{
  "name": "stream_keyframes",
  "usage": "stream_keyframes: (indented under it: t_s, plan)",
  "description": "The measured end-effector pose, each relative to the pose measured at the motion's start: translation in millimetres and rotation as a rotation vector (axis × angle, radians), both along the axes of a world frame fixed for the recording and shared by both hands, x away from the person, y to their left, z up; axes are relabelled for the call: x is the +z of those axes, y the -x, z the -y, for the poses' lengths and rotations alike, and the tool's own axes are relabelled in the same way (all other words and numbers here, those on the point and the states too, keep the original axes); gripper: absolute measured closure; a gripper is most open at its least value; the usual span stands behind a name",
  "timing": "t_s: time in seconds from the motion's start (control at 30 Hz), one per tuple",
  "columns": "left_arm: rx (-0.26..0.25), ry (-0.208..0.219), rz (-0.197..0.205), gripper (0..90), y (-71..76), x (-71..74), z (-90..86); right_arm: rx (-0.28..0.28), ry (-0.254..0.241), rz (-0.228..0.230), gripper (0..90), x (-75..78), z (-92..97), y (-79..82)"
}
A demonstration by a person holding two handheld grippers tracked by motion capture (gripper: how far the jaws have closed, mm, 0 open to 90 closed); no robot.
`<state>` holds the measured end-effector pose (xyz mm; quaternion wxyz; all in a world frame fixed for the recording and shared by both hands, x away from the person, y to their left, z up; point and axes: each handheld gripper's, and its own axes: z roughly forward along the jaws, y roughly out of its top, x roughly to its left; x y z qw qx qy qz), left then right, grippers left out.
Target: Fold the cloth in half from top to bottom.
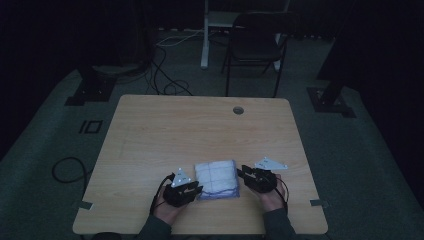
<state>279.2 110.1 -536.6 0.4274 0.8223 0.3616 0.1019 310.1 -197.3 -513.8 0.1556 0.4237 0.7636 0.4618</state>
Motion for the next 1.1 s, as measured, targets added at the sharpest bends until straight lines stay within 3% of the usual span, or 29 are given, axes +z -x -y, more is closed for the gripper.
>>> stream_keyframes:
  t_s: [0.37, 0.5, 0.63, 0.7, 1.1]
  plan:
    - [0.014, 0.014, 0.018, 69.7, 0.0, 4.8, -11.5, -0.063, 0.012, -0.029, 67.6, -16.9, 16.1, -12.1]
    - [0.055, 0.023, 0.027, 69.3, -6.2, 9.0, -23.3, -0.082, 0.012, -0.038, 67.0, -19.7, 20.7, -15.0]
    - [0.110, 0.028, 0.014, 68.9, -13.8, 9.9, -37.6, -0.110, 0.056, -0.034, 66.2, -22.1, 24.3, -17.6]
    - [0.131, 0.028, 0.011, 68.5, -17.1, 10.9, -43.7, -0.118, 0.033, -0.046, 66.2, -22.9, 27.6, -19.3]
    - [0.222, 0.030, -0.032, 66.6, -33.0, 10.6, -71.7, -0.152, 0.054, -0.048, 66.2, -25.3, 35.9, -24.3]
